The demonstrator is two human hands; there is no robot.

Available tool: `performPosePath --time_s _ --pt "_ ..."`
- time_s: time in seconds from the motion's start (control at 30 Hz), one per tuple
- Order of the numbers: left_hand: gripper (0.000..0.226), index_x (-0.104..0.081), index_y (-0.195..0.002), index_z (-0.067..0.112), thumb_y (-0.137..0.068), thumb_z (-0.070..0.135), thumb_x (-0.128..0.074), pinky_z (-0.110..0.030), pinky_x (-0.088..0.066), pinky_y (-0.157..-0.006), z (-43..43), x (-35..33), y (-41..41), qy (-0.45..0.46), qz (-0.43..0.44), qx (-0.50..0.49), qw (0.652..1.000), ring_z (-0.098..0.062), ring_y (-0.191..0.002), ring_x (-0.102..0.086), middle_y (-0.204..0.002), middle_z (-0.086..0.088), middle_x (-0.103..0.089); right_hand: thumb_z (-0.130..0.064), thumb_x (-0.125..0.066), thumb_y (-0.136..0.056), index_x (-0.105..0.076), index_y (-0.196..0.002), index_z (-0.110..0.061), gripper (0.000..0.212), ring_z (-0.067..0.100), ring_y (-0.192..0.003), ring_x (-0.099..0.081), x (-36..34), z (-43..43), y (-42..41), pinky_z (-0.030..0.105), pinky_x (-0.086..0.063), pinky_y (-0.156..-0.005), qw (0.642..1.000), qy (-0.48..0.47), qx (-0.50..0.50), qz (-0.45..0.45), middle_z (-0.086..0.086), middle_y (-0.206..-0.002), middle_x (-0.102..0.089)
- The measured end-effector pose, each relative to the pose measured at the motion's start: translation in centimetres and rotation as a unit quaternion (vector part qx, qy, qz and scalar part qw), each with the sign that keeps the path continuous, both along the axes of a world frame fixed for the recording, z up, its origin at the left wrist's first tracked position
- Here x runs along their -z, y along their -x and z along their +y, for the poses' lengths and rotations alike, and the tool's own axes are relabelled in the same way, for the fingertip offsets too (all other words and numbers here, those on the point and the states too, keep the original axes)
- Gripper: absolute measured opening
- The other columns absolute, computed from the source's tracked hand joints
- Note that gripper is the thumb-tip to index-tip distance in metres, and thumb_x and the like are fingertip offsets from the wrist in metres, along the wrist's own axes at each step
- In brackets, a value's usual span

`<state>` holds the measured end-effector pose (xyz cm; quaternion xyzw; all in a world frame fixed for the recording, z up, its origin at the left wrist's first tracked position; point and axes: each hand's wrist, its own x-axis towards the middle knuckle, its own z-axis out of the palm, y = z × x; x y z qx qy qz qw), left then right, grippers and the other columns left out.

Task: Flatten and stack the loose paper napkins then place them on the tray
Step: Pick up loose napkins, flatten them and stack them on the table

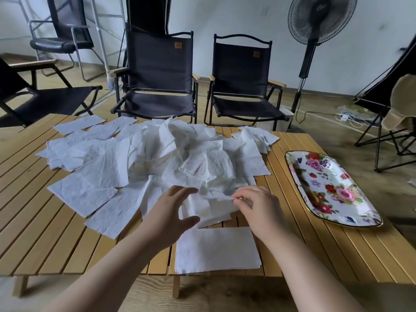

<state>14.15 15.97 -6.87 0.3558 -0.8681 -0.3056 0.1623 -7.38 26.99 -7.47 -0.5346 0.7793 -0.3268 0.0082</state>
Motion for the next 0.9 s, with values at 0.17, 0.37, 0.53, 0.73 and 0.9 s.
performPosePath --time_s 0.17,0.37,0.53,0.73,0.9 --pt "0.054 -0.050 -0.136 0.043 -0.086 0.046 -0.070 -0.024 -0.049 -0.092 1.2 -1.1 0.2 -0.020 0.069 0.002 0.997 -0.003 -0.111 -0.053 -0.125 0.027 -0.049 -0.027 -0.068 -0.095 -0.075 -0.106 -0.028 0.013 -0.002 -0.095 -0.064 -2.1 1.2 -1.7 0.020 -0.056 -0.083 0.998 -0.018 -0.051 -0.042 -0.018 -0.101 -0.071" --pt "0.011 -0.074 -0.089 0.023 -0.095 0.027 -0.066 -0.011 -0.044 -0.061 2.7 -2.3 -0.1 -0.139 0.155 -0.009 0.978 0.001 -0.069 -0.061 -0.078 0.007 -0.070 -0.024 -0.073 -0.091 -0.068 -0.113 -0.034 0.024 -0.006 -0.094 -0.061 -3.8 2.3 -3.4 0.007 -0.050 -0.069 0.987 -0.024 -0.055 -0.150 -0.020 -0.099 -0.065" --pt "0.024 -0.075 -0.095 0.010 -0.098 0.029 -0.061 -0.040 -0.055 -0.077 2.9 -3.3 -1.7 -0.313 0.223 -0.042 0.922 -0.014 -0.079 -0.065 -0.083 -0.001 -0.071 -0.033 -0.074 -0.089 -0.074 -0.089 -0.027 0.006 0.002 -0.072 -0.062 -4.7 3.4 -2.4 0.019 -0.048 -0.068 0.963 -0.027 -0.059 -0.262 -0.012 -0.077 -0.068" --pt "0.020 -0.071 -0.108 0.029 -0.089 0.022 -0.072 -0.022 -0.047 -0.063 3.0 -4.0 -2.6 -0.278 0.209 -0.011 0.938 -0.005 -0.071 -0.058 -0.082 0.005 -0.068 -0.032 -0.076 -0.087 -0.072 -0.085 -0.015 0.018 0.034 -0.081 -0.064 -4.8 4.2 -1.9 0.033 -0.056 -0.077 0.920 -0.016 -0.097 -0.381 0.015 -0.083 -0.068" --pt "0.015 -0.076 -0.099 0.009 -0.095 0.018 -0.064 -0.037 -0.054 -0.075 3.4 -3.0 -2.2 -0.354 0.252 -0.032 0.900 -0.019 -0.083 -0.065 -0.089 -0.009 -0.072 -0.028 -0.077 -0.086 -0.071 -0.102 -0.020 0.019 0.027 -0.101 -0.070 -4.6 3.8 -2.5 0.042 -0.055 -0.086 0.896 -0.041 -0.096 -0.432 0.006 -0.099 -0.076"
